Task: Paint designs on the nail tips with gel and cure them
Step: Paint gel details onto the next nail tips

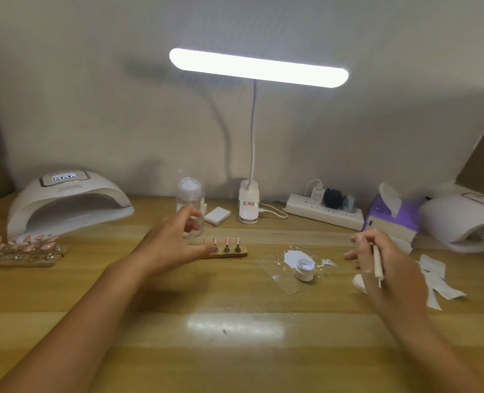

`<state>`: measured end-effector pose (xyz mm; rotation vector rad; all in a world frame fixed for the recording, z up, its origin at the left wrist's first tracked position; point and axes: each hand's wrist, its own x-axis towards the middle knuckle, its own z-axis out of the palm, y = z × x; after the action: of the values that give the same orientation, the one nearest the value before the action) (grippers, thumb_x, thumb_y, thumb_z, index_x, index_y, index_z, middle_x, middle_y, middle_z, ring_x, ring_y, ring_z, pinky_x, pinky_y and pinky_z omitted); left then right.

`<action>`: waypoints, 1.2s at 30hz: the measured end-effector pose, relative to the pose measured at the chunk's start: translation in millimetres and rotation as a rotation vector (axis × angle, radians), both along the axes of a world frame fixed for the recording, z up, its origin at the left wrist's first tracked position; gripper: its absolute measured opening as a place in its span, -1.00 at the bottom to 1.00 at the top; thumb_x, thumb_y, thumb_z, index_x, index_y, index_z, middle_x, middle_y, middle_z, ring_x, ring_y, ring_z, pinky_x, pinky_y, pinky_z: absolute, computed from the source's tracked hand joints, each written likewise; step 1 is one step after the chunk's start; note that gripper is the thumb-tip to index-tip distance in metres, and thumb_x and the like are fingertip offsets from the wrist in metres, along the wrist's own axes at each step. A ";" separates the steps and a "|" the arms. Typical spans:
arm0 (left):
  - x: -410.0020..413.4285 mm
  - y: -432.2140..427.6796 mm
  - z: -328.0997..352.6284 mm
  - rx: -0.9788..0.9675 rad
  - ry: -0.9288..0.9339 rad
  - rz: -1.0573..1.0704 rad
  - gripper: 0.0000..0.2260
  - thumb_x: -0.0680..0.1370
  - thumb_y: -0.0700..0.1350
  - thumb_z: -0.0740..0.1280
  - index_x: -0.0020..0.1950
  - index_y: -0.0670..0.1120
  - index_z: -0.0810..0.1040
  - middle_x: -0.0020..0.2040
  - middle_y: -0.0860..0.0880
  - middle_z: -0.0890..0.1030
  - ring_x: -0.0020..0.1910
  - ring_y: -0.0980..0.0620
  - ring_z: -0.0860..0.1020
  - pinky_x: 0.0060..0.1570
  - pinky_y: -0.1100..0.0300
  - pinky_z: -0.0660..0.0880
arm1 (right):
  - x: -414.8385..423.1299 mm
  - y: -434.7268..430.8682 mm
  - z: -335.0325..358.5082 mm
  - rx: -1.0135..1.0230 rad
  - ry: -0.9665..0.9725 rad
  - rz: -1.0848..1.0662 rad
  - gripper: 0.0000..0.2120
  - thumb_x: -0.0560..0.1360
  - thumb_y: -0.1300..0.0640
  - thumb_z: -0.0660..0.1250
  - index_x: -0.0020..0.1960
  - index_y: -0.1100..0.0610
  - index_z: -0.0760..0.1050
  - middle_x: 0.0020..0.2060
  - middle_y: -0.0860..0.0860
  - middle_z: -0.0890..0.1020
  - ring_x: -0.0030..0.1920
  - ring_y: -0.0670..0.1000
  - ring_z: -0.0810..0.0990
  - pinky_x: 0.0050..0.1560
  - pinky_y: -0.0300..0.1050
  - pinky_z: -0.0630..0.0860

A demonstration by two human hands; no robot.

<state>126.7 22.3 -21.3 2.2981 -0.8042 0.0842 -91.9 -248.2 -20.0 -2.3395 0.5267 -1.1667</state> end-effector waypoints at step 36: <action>-109.3 -149.3 -26.7 -0.015 -0.140 0.043 -0.68 0.45 0.27 0.34 0.12 0.15 0.52 0.09 0.15 0.48 0.05 0.12 0.36 0.02 0.20 0.27 | -0.8 -24.0 -9.0 -0.110 0.548 0.148 -0.56 0.40 -0.08 0.44 0.04 -0.17 0.18 -0.10 -0.20 0.45 -0.14 -0.15 0.49 -0.20 -0.26 0.48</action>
<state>17.4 -127.0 -48.1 2.3158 -0.8208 0.2721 -92.7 -272.2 -28.9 -2.7424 0.4642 -0.4882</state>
